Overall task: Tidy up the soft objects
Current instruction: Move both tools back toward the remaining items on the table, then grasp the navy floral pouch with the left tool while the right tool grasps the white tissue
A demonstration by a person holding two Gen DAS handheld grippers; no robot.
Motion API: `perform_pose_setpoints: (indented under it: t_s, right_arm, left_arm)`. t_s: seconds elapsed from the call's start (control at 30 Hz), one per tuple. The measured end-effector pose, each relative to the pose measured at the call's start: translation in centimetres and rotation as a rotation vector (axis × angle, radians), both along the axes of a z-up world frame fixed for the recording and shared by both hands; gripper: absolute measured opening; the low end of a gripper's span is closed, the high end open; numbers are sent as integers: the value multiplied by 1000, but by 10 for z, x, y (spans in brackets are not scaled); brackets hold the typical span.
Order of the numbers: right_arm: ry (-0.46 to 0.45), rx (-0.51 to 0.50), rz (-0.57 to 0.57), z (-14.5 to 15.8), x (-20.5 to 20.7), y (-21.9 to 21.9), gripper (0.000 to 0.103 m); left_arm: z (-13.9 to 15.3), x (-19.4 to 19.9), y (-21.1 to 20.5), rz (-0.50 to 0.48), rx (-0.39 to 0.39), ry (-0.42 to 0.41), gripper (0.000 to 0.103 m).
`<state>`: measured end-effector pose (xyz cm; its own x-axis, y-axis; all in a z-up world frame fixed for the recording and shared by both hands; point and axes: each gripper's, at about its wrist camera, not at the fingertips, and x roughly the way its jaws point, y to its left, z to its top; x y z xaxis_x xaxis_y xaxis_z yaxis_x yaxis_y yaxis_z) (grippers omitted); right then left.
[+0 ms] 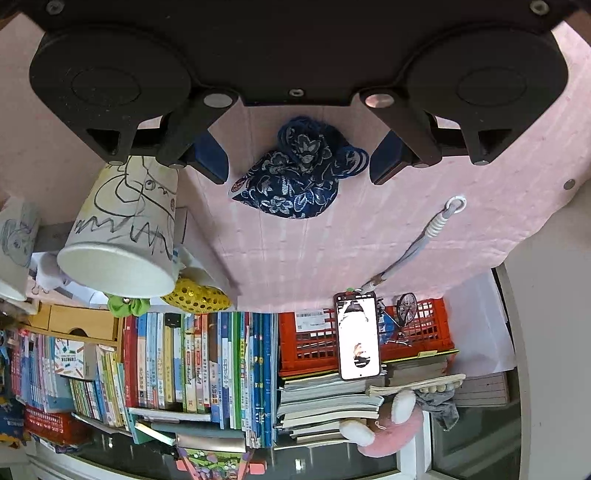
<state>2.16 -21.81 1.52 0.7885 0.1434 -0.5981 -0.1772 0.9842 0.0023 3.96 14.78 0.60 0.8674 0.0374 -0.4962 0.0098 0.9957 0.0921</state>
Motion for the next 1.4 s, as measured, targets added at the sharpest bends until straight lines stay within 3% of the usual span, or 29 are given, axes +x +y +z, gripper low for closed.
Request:
perform_pose_setpoints:
  t_s: [0.23, 0.37, 0.5, 0.57, 1.0, 1.4]
  right_arm:
    - [3, -40, -14, -4, 15, 1, 70]
    - [10, -48, -3, -5, 18, 1, 70]
    - [17, -68, 8, -7, 16, 4, 51]
    - [12, -69, 10, -6, 14, 4, 50]
    - [-7, -33, 68, 4, -18, 12, 46]
    - [1, 11, 119, 2, -32, 26, 46]
  left_arm:
    - [-3, 15, 3, -3, -19, 25, 76]
    - [-7, 21, 7, 13, -43, 50, 62]
    - [-8, 19, 9, 27, -52, 62, 48]
    - [-6, 15, 10, 36, -68, 66, 46]
    - [2, -46, 7, 14, -152, 62, 44]
    - [14, -99, -36, -135, -208, 61, 44]
